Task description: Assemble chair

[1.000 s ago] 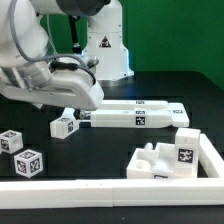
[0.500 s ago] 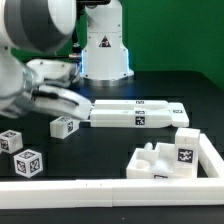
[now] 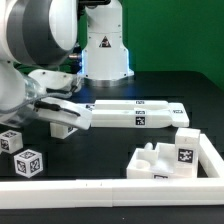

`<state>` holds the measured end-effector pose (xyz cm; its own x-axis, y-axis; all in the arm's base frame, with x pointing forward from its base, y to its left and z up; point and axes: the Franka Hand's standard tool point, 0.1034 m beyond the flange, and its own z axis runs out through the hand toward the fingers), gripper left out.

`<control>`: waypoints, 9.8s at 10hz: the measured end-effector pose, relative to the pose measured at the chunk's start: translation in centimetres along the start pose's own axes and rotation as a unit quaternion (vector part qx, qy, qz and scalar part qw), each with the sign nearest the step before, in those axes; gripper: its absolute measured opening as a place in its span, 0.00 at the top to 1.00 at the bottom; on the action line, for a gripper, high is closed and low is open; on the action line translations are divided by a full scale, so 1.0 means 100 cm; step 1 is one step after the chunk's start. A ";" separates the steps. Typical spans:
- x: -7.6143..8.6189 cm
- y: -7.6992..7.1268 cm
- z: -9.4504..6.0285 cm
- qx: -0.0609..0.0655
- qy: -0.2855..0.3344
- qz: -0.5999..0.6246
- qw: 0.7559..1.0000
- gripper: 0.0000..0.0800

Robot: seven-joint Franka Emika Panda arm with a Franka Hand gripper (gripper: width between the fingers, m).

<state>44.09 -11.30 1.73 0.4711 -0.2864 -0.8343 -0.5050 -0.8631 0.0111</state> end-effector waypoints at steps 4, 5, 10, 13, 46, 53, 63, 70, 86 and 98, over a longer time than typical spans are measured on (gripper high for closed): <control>0.000 -0.006 0.018 0.002 -0.009 0.012 1.000 0.42; 0.000 -0.006 0.018 0.002 -0.009 0.012 1.000 0.42; -0.045 -0.047 -0.032 -0.006 0.011 -0.016 1.000 0.65; -0.057 -0.061 -0.069 -0.010 0.178 -0.095 0.979 0.65; -0.007 -0.207 -0.106 -0.022 0.693 -0.183 0.697 0.65; -0.001 -0.211 -0.095 -0.024 0.684 -0.186 0.705 0.65; 0.006 -0.217 -0.093 -0.028 0.696 -0.191 0.692 0.19; -0.010 -0.227 -0.125 -0.009 0.606 -0.181 0.774 0.19; -0.007 -0.230 -0.109 0.214 0.451 0.195 0.844 0.64; -0.009 -0.228 -0.112 -0.114 0.468 -0.307 0.821 0.19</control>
Offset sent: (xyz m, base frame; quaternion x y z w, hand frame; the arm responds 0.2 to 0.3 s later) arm 0.0000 0.0000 0.0000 0.0000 0.0000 0.0000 1.0000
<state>63.29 3.94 8.43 0.9894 0.1288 0.0663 0.1329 -0.9893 -0.0605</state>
